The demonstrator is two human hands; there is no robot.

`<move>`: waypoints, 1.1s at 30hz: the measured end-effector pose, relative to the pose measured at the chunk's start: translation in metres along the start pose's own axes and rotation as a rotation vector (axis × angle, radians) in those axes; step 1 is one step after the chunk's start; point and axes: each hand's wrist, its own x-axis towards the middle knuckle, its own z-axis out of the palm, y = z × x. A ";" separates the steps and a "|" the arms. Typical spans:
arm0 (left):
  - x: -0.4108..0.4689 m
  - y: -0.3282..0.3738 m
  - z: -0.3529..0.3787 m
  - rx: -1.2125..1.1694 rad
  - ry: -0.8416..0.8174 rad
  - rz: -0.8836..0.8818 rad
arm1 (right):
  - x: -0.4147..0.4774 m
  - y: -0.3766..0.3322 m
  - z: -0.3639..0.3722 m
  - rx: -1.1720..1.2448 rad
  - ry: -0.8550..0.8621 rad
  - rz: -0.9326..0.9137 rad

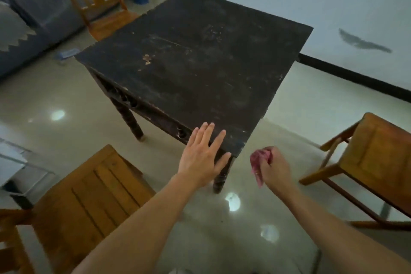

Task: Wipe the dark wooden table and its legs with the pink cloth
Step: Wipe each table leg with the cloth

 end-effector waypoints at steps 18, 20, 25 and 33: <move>0.098 -0.039 0.159 -0.058 1.293 0.271 | 0.067 0.110 0.196 0.713 0.402 -0.682; 0.102 -0.039 0.164 -0.036 1.352 0.269 | 0.068 0.148 0.219 0.589 0.379 -0.863; 0.090 -0.042 0.169 0.005 1.256 0.237 | 0.070 0.190 0.200 0.389 0.272 -0.821; 0.080 -0.032 0.167 -0.002 1.167 0.158 | 0.060 0.152 0.201 0.355 0.498 -1.028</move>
